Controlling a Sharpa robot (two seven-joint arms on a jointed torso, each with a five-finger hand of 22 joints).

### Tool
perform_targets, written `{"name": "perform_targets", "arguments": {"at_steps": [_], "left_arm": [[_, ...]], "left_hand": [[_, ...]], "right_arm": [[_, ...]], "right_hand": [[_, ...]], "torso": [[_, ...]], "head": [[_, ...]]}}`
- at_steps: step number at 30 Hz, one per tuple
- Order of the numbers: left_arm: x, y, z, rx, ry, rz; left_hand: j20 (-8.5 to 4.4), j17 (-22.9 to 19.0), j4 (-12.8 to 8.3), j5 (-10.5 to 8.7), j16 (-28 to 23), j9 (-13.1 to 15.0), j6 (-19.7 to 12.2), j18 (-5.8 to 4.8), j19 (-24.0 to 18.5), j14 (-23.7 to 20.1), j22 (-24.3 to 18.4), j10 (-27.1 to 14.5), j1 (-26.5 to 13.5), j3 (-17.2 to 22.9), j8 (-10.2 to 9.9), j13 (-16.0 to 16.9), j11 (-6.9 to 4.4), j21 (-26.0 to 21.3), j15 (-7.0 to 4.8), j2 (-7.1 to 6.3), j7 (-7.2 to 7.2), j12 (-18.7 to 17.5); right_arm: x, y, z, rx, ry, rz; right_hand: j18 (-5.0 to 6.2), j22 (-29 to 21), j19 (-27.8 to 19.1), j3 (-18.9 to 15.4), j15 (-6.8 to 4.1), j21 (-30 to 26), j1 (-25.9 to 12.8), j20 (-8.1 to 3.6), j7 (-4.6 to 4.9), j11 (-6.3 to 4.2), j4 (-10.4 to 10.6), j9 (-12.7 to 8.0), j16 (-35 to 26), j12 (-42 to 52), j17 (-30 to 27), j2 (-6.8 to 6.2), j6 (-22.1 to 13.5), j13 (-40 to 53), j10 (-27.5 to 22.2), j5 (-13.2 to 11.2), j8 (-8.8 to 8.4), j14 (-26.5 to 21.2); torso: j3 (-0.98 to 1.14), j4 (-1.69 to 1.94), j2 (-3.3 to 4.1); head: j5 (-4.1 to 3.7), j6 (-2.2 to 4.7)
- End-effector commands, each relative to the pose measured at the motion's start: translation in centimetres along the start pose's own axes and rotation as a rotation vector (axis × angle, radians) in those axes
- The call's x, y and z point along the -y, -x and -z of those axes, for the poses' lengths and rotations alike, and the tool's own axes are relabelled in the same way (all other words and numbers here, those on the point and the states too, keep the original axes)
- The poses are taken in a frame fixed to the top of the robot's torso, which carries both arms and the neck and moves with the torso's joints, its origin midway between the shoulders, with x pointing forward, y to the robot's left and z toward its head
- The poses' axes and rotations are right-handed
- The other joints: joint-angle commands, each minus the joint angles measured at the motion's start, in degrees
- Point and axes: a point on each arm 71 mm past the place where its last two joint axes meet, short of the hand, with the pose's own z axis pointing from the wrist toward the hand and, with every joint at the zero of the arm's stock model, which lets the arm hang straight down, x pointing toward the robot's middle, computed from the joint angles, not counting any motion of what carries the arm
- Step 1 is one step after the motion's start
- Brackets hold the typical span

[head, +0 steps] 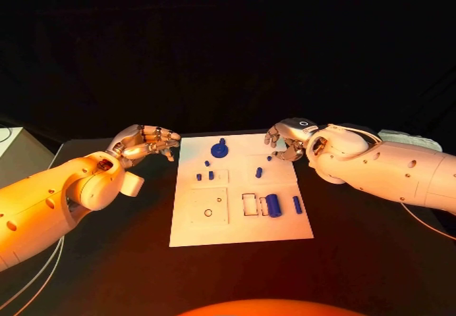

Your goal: Assemble the parts on the task board

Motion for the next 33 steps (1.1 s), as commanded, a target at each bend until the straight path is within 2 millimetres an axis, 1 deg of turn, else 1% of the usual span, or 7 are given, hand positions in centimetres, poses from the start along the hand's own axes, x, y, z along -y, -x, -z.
{"name": "perform_targets", "arguments": {"at_steps": [1, 5, 10, 13, 17, 24, 33], "left_arm": [[0.6, -0.7, 0.5, -0.046, -0.074, 0.151], [0.8, -1.0, 1.0, -0.045, -0.093, 0.175], [1.0, -1.2, 1.3, -0.045, -0.105, 0.188], [1.0, -1.4, 1.4, -0.045, -0.108, 0.192], [1.1, -1.5, 1.5, -0.045, -0.109, 0.195], [1.1, -1.6, 1.5, -0.043, -0.110, 0.195], [1.2, -1.7, 1.5, -0.044, -0.106, 0.194]], "left_hand": [[-0.34, -0.40, 0.04, 0.21, -1.13, 0.05, 0.55, 0.81, 0.33, 0.47, -0.56, 1.02, 0.24, -0.55, 0.01, -0.60, -0.05, -0.77, -0.36, 0.21, -0.08, -1.59], [-0.48, -1.22, 0.05, 0.21, -3.88, -0.06, 0.59, 0.78, 1.03, 1.53, -1.71, 3.05, 0.43, -0.89, -0.51, -1.44, -0.12, -2.29, -0.43, 0.10, -0.05, -4.43], [-0.52, -1.32, 0.03, 0.21, -4.50, -0.10, 0.63, 0.78, 1.34, 1.91, -2.01, 3.52, 0.52, -1.02, -0.68, -1.60, -0.11, -2.65, -0.46, 0.13, -0.01, -5.19], [-0.52, -1.34, 0.04, 0.21, -4.77, -0.14, 0.58, 0.77, 1.48, 2.05, -2.14, 3.62, 0.52, -1.10, -0.80, -1.68, -0.04, -2.81, -0.42, 0.12, 0.06, -5.59], [-0.51, -1.34, 0.02, 0.21, -5.05, -0.21, 0.44, 0.75, 1.60, 2.12, -2.27, 3.59, 0.57, -1.16, -0.99, -1.77, 0.08, -2.99, -0.36, 0.11, 0.22, -6.04], [-0.50, -1.34, -0.01, 0.21, -5.14, -0.23, 0.40, 0.75, 1.64, 2.15, -2.32, 3.57, 0.64, -1.16, -1.05, -1.79, 0.13, -3.05, -0.34, 0.13, 0.27, -6.19], [-0.47, -1.31, -0.09, 0.21, -5.41, -0.33, 0.17, 0.73, 1.75, 2.21, -2.43, 3.45, 0.78, -1.22, -1.30, -1.87, 0.31, -3.20, -0.24, 0.13, 0.50, -6.68]], "right_arm": [[-0.2, -0.7, 0.0, -0.066, -0.004, 0.138], [-0.2, -1.1, 0.1, -0.087, -0.004, 0.159], [-0.4, -1.6, 0.0, -0.090, -0.007, 0.172], [-0.6, -1.9, -0.2, -0.089, -0.005, 0.174], [-0.8, -2.1, -0.3, -0.093, -0.001, 0.175], [-1.2, -2.5, -0.4, -0.094, 0.010, 0.169], [-1.4, -3.0, -0.7, -0.088, 0.013, 0.153]], "right_hand": [[0.61, 4.56, 3.41, -0.52, 0.36, -0.28, -0.42, 0.56, -0.10, 0.14, -0.23, -0.15, -0.08, -0.54, 0.32, 0.02, -0.20, -0.62, -0.06, -0.25, -0.50, 2.94], [0.72, 4.21, 3.38, -0.71, 0.39, -0.95, -0.35, 0.59, -0.05, 0.15, -0.43, -0.22, -0.19, -0.72, 0.13, 0.03, -0.15, -0.92, 0.02, -0.26, -0.62, 2.93], [0.74, 4.11, 3.45, -0.92, 0.43, -1.09, -0.36, 0.63, 0.58, 0.19, -0.59, -0.31, -0.19, -1.01, 0.01, 0.14, 0.27, -1.50, 0.28, -0.13, -0.71, 2.97], [0.76, 4.02, 3.47, -0.86, 0.46, -1.25, -0.33, 0.65, 0.89, 0.24, -0.60, -0.35, -0.29, -1.20, -0.17, 0.25, 0.67, -1.85, 0.39, 0.17, -0.70, 2.94], [0.77, 3.90, 3.54, -0.13, 0.55, -1.42, -0.20, 0.72, 1.14, 0.35, -0.47, -0.40, -0.28, -1.49, -0.29, 0.60, 1.98, -2.70, 1.12, 0.76, -0.56, 2.94], [0.77, 3.87, 3.66, 1.54, 0.40, -1.41, -0.11, 0.67, 0.84, 0.12, -0.18, -0.41, -0.19, -2.16, -0.37, 1.15, 3.99, -4.03, 2.09, 1.41, -0.29, 2.95], [0.81, 3.77, 3.72, 3.06, 0.08, -1.57, -0.28, 0.44, 0.46, -0.22, 0.08, -0.32, -0.23, -3.01, -0.60, 2.00, 5.49, -5.31, 3.13, 2.06, -0.09, 2.93]], "torso": [[-0.08, -0.09, 0.02], [-0.18, 0.02, -0.03], [-0.01, 0.14, 0.01], [0.09, 0.04, -0.03], [0.00, -0.02, 0.00], [0.10, -0.14, 0.00], [0.03, -0.07, -0.06]], "head": [[-0.26, -0.30], [-0.49, -0.59], [-0.52, -0.72], [-0.35, -0.77], [-0.36, -0.94], [-0.29, -0.98], [-0.43, -1.13]]}}
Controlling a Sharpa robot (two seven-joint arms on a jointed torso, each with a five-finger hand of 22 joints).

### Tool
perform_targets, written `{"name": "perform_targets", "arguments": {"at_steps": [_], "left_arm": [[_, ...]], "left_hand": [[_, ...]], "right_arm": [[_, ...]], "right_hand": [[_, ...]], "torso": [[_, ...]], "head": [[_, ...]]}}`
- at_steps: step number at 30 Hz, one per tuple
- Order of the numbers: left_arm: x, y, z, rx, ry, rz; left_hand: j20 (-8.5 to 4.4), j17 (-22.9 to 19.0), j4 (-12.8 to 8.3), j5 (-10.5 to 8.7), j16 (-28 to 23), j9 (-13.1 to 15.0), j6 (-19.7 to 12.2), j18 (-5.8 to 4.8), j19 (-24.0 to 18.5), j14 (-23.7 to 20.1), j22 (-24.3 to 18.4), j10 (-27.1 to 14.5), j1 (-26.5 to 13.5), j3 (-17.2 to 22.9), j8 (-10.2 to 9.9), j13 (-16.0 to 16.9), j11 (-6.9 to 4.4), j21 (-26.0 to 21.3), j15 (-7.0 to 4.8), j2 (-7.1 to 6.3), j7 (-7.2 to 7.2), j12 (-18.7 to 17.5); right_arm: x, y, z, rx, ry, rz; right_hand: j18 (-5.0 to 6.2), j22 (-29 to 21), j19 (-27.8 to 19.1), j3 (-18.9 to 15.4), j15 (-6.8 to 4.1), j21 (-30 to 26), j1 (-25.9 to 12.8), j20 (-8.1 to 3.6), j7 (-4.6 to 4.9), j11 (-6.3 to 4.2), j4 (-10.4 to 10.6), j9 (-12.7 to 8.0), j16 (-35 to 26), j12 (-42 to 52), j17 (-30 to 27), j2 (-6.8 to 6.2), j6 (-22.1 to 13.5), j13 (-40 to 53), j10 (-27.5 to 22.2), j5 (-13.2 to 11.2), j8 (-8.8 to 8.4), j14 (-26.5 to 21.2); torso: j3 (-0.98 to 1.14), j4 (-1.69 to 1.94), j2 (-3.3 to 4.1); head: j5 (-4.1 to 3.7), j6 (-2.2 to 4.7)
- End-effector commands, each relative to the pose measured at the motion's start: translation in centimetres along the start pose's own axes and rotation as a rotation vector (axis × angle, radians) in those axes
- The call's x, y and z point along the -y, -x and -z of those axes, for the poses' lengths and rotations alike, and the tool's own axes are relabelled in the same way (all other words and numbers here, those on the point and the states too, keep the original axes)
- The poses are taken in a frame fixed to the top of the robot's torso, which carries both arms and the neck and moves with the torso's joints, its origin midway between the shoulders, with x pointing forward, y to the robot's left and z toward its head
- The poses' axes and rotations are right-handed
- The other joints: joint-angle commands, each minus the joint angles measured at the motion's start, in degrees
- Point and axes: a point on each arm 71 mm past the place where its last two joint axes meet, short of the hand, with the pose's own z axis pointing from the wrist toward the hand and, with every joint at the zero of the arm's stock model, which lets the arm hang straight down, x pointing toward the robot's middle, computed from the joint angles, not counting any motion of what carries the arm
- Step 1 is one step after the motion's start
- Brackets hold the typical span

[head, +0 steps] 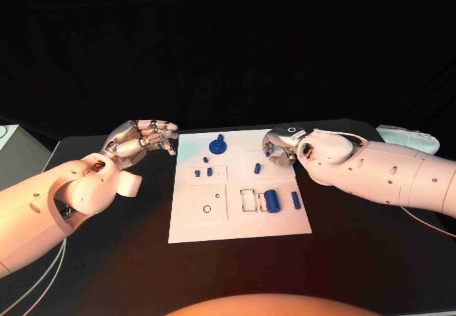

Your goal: Assemble the parts on the task board

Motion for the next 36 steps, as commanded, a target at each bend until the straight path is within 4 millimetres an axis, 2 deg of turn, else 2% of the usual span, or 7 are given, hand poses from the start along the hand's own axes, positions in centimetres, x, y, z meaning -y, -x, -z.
{"name": "perform_targets", "arguments": {"at_steps": [1, 3, 5, 17, 26, 31, 36], "left_arm": [[0.13, -0.21, -0.02, -0.009, -0.015, 0.011], [0.13, -0.20, -0.02, -0.008, -0.014, 0.010], [0.13, -0.20, -0.02, -0.007, -0.014, 0.010], [0.11, -0.23, -0.03, -0.007, -0.008, 0.010], [0.12, -0.33, -0.05, -0.009, -0.006, 0.011], [0.13, -0.37, -0.05, -0.009, -0.005, 0.011], [0.14, -0.44, -0.07, -0.010, -0.004, 0.011]], "left_hand": [[0.01, -0.03, -0.11, 0.21, -0.45, -0.13, -0.27, 0.75, 0.31, 0.50, -0.10, -0.07, 0.60, -0.28, -0.34, -0.10, 0.30, -0.41, 0.07, -0.10, 0.53, -0.44], [0.01, -0.02, -0.12, 0.21, -0.46, -0.13, -0.28, 0.75, 0.32, 0.50, -0.10, -0.08, 0.61, -0.28, -0.35, -0.10, 0.31, -0.42, 0.08, -0.10, 0.54, -0.46], [0.03, -0.01, -0.16, 0.21, -0.54, -0.17, -0.37, 0.74, 0.35, 0.52, -0.12, -0.12, 0.67, -0.30, -0.43, -0.12, 0.37, -0.45, 0.11, -0.12, 0.61, -0.61], [0.08, 0.03, -0.19, 0.20, -0.76, -0.27, -0.64, 0.71, 0.40, 0.55, -0.19, -0.28, 0.72, -0.39, -0.69, -0.18, 0.55, -0.56, 0.23, -0.14, 0.83, -1.02], [0.09, 0.04, -0.21, 0.21, -0.80, -0.29, -0.68, 0.71, 0.40, 0.54, -0.20, -0.31, 0.75, -0.40, -0.73, -0.19, 0.58, -0.58, 0.25, -0.15, 0.85, -1.09], [0.11, 0.05, -0.22, 0.21, -0.85, -0.31, -0.73, 0.71, 0.40, 0.54, -0.22, -0.34, 0.78, -0.40, -0.78, -0.20, 0.61, -0.60, 0.27, -0.14, 0.89, -1.17], [0.12, 0.05, -0.24, 0.21, -0.90, -0.32, -0.76, 0.71, 0.40, 0.53, -0.23, -0.36, 0.83, -0.40, -0.82, -0.20, 0.63, -0.62, 0.29, -0.11, 0.91, -1.24]], "right_arm": [[-0.06, -0.35, -0.02, 0.003, 0.000, 0.002], [-0.08, -0.44, -0.07, 0.005, -0.001, 0.000], [-0.16, -0.50, -0.13, 0.010, -0.002, -0.001], [-0.51, -0.71, -0.35, 0.009, 0.001, -0.004], [-0.51, -0.94, -0.60, -0.006, -0.006, 0.000], [-0.52, -1.11, -0.72, -0.015, -0.009, 0.002], [-0.67, -1.29, -0.74, -0.020, -0.007, 0.011]], "right_hand": [[0.83, 3.68, 3.72, 0.66, -0.14, -0.36, -0.05, -0.01, -0.07, -0.05, 0.17, 0.00, -0.26, -0.46, -0.13, 1.11, 0.79, -0.46, 0.54, 0.47, 0.25, 2.72], [0.82, 3.70, 3.74, 1.16, -0.23, -0.31, 0.08, -0.07, -0.14, -0.11, 0.10, 0.01, -0.26, -0.74, -0.18, 1.57, 1.02, -0.82, 0.75, 0.51, 0.25, 2.72], [0.83, 3.63, 3.77, 2.12, -0.32, -0.45, -0.07, -0.18, -0.14, -0.10, -0.04, -0.17, -0.27, -1.65, -0.28, 1.63, 0.94, -1.79, 0.75, -0.84, -0.11, 2.71], [0.83, 3.61, 3.79, 2.66, -0.44, -0.51, -0.41, -0.29, -0.20, -0.13, -0.10, -0.26, -0.24, -2.22, -0.32, 1.56, 1.24, -2.59, 1.11, -1.44, -0.21, 2.71], [0.85, 3.55, 3.79, 2.86, -0.49, -0.61, -0.41, -0.34, -0.31, -0.24, -0.21, -0.24, -0.27, -2.35, -0.40, 1.60, 1.56, -2.84, 1.41, -1.45, -0.12, 2.70], [0.83, 3.59, 3.82, 3.41, -0.54, -0.55, -0.03, -0.41, -0.39, -0.35, -0.76, -0.19, -0.24, -2.53, -0.41, 1.81, 2.03, -3.29, 2.08, -1.05, 0.00, 2.70], [0.77, 3.75, 3.89, 4.04, -0.67, -0.30, 0.70, -0.55, -0.67, -0.73, -2.31, 0.25, -0.06, -2.31, -0.29, 2.35, 3.80, -3.75, 4.78, -0.87, 0.84, 2.74]], "torso": [[-0.01, 0.02, -0.05], [0.00, 0.03, -0.05], [-0.02, 0.00, -0.06], [-0.01, -0.06, -0.02], [-0.03, 0.04, -0.04], [-0.02, 0.02, -0.01], [0.00, -0.04, -0.08]], "head": [[-0.01, -0.07], [-0.02, -0.06], [-0.02, -0.03], [-0.14, -0.09], [-0.41, -0.21], [-0.37, -0.26], [-0.34, -0.45]]}}
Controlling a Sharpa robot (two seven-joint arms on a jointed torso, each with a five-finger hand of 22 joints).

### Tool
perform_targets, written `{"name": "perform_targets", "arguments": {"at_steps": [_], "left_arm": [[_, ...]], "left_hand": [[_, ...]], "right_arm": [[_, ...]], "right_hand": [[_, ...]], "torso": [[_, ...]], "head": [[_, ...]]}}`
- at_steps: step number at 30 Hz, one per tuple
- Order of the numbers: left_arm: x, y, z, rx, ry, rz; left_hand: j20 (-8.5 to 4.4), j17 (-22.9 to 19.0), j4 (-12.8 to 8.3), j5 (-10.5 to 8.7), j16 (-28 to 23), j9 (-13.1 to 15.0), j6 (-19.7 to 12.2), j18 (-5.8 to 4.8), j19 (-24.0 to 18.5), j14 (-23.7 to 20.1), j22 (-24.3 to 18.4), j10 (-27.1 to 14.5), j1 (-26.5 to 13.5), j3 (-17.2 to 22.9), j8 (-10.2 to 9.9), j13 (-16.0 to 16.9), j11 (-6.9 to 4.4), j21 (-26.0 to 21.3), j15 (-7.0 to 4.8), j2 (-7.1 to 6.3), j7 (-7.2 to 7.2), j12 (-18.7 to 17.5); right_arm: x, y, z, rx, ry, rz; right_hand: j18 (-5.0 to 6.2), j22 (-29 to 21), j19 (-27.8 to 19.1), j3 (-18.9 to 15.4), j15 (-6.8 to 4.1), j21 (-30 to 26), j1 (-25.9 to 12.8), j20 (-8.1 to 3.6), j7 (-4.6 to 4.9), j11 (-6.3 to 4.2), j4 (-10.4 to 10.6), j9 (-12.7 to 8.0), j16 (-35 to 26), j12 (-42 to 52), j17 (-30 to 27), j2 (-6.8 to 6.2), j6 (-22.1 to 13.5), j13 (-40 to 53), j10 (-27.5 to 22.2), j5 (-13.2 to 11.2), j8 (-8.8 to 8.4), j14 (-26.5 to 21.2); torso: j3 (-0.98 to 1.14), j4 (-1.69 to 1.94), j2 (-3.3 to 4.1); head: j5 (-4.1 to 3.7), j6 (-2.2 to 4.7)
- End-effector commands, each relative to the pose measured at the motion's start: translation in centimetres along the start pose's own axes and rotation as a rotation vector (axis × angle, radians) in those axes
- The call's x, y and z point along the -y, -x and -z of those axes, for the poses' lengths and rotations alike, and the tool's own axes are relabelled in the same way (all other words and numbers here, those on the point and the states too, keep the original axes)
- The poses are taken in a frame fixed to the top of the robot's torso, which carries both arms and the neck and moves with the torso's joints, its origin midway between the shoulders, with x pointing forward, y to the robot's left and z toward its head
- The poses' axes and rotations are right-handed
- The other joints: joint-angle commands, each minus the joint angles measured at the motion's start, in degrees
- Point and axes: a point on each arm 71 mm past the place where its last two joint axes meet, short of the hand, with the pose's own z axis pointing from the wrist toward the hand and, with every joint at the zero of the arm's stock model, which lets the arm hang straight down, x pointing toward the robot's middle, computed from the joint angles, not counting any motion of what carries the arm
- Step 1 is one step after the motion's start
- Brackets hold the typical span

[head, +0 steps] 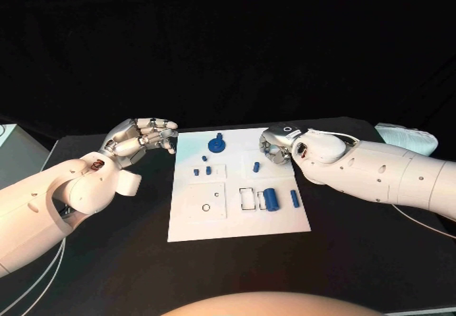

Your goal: Assemble the parts on the task board

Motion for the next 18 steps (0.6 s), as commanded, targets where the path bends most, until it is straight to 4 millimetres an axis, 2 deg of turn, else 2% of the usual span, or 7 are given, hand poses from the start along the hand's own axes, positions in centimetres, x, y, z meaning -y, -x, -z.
{"name": "perform_targets", "arguments": {"at_steps": [1, 9, 13, 18], "left_arm": [[0.07, -0.19, -0.04, -0.006, -0.005, 0.008], [0.05, -0.25, -0.08, -0.005, -0.004, 0.008], [0.04, -0.25, -0.09, -0.004, -0.004, 0.007], [0.03, -0.23, -0.10, -0.003, -0.003, 0.007]], "left_hand": [[0.12, 0.05, -0.08, 0.21, -0.34, -0.09, -0.06, 0.71, 0.41, 0.33, -0.06, -0.14, 0.60, -0.24, -0.29, -0.09, 0.41, -0.39, 0.08, 0.12, 0.22, -0.34], [0.12, 0.05, -0.10, 0.21, -0.36, -0.10, -0.07, 0.71, 0.42, 0.33, -0.07, -0.14, 0.64, -0.23, -0.30, -0.09, 0.42, -0.40, 0.08, 0.15, 0.24, -0.37], [0.12, 0.06, -0.12, 0.21, -0.39, -0.10, -0.07, 0.72, 0.42, 0.32, -0.07, -0.14, 0.68, -0.22, -0.32, -0.09, 0.43, -0.41, 0.09, 0.18, 0.25, -0.41], [0.12, 0.06, -0.12, 0.21, -0.39, -0.10, -0.07, 0.72, 0.42, 0.32, -0.07, -0.14, 0.68, -0.22, -0.32, -0.09, 0.43, -0.41, 0.09, 0.18, 0.25, -0.41]], "right_arm": [[-0.32, -0.66, 0.08, -0.030, 0.007, 0.019], [-0.42, -0.51, 0.19, 0.005, -0.004, 0.039], [-0.45, -0.34, 0.29, 0.029, -0.008, 0.042], [-0.48, -0.08, 0.42, 0.064, -0.012, 0.038]], "right_hand": [[0.74, 3.89, 3.92, 0.12, -0.56, 0.13, 0.67, -0.62, -0.22, -0.43, -1.18, 0.32, 0.02, 0.20, 0.11, 0.89, 1.30, 0.05, 1.94, 0.08, 0.66, 2.97], [0.45, 4.86, 4.14, 1.01, -0.92, 1.89, 1.79, -0.96, -0.52, -0.89, -3.00, 0.69, 0.76, 0.11, 0.98, 2.34, 2.64, -0.07, 4.66, -0.93, 1.29, 3.17], [0.34, 5.18, 4.20, 1.56, -0.93, 2.43, 1.84, -1.01, -0.53, -0.91, -3.53, 0.71, 1.06, -0.30, 1.32, 2.70, 2.80, -0.22, 5.19, -2.52, 1.28, 3.26], [0.28, 5.36, 4.24, 1.69, -0.93, 2.75, 1.80, -1.03, -0.54, -0.93, -3.66, 0.72, 1.16, -0.38, 1.43, 2.73, 2.90, -0.24, 5.37, -2.88, 1.30, 3.29]], "torso": [[0.01, -0.05, -0.04], [0.04, -0.03, -0.06], [0.04, -0.02, -0.06], [0.02, -0.08, -0.06]], "head": [[0.00, -0.09], [-0.07, -0.15], [-0.08, -0.15], [-0.07, -0.09]]}}
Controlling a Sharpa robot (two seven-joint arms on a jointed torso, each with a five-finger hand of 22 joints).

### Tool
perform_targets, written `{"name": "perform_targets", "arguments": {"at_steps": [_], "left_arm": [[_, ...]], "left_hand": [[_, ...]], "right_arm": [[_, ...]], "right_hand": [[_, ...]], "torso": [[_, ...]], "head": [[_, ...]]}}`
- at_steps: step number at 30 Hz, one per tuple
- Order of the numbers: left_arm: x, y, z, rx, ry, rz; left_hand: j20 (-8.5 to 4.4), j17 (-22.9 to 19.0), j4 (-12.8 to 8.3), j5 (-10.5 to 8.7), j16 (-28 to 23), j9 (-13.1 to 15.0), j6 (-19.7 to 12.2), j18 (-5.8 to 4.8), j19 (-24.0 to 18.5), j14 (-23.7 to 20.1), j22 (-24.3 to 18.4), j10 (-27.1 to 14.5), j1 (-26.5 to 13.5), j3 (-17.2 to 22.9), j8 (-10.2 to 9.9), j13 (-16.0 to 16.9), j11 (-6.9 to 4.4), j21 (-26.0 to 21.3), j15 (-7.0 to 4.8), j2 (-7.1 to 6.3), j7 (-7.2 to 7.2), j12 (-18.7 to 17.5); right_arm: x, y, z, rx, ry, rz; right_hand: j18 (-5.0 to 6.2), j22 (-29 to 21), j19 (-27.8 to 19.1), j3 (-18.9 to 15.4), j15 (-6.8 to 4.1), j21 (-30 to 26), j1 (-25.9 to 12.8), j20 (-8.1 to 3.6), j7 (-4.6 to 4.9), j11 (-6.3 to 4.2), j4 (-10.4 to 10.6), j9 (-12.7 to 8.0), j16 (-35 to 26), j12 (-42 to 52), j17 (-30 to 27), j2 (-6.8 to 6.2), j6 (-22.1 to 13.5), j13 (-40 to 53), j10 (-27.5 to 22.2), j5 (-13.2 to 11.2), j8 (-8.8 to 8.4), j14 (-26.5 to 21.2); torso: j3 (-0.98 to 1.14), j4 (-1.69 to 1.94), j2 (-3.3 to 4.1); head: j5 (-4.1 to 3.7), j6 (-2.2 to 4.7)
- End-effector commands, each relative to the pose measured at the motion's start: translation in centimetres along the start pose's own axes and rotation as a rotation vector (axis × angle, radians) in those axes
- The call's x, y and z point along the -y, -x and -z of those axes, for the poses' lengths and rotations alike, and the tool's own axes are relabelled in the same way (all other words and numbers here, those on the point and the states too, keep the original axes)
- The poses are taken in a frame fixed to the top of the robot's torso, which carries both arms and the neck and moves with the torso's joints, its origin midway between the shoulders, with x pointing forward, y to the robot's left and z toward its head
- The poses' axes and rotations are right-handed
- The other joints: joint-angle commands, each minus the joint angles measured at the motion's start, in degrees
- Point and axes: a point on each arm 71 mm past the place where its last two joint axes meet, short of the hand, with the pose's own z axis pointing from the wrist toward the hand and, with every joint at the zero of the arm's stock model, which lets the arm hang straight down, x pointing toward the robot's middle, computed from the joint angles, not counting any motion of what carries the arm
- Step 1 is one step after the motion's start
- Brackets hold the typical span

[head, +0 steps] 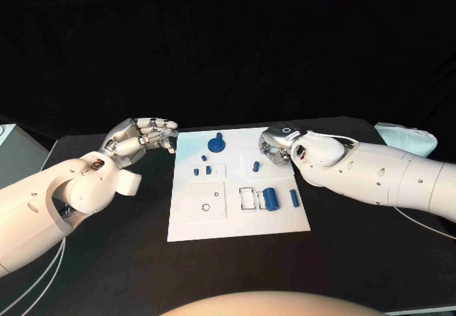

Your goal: Assemble the parts on the task board

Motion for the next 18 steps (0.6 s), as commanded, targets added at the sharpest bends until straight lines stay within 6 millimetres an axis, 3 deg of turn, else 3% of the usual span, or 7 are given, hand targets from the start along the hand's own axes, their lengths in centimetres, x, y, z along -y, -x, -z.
{"name": "perform_targets", "arguments": {"at_steps": [1, 18], "left_arm": [[0.0, -0.1, -0.1, -0.003, -0.006, 0.006], [0.0, 0.1, 0.0, 0.000, -0.002, 0.006]], "left_hand": [[0.12, 0.06, -0.12, 0.21, -0.26, -0.05, -0.07, 0.71, 0.42, 0.33, -0.08, -0.14, 0.45, -0.22, -0.32, -0.05, 0.43, -0.18, 0.09, -0.06, 0.25, -0.17], [0.15, 0.09, -0.16, 0.21, -0.38, -0.09, -0.11, 0.70, 0.44, 0.33, -0.09, -0.18, 0.52, -0.27, -0.40, -0.06, 0.51, -0.22, 0.13, -0.06, 0.32, -0.36]], "right_arm": [[0.0, 0.2, 0.1, 0.043, -0.011, 0.013], [-0.1, 1.9, 1.1, 0.137, -0.003, -0.052]], "right_hand": [[0.28, 5.32, 4.35, 0.07, -0.52, 0.20, -0.06, -0.47, -0.03, -2.15, -0.41, 0.02, 0.27, -0.37, 0.52, 0.69, 0.33, 0.14, 2.52, -0.20, 0.16, 3.27], [0.21, 5.53, 4.40, 0.14, -0.50, 0.60, -0.31, -0.48, 0.04, -2.11, -0.44, 0.04, 0.41, -0.48, 0.67, 0.66, 0.46, 0.10, 2.75, -0.55, 0.20, 3.32]], "torso": [[-0.01, -0.04, -0.01], [-0.01, -0.12, -0.08]], "head": [[0.00, 0.06], [0.04, 0.29]]}}
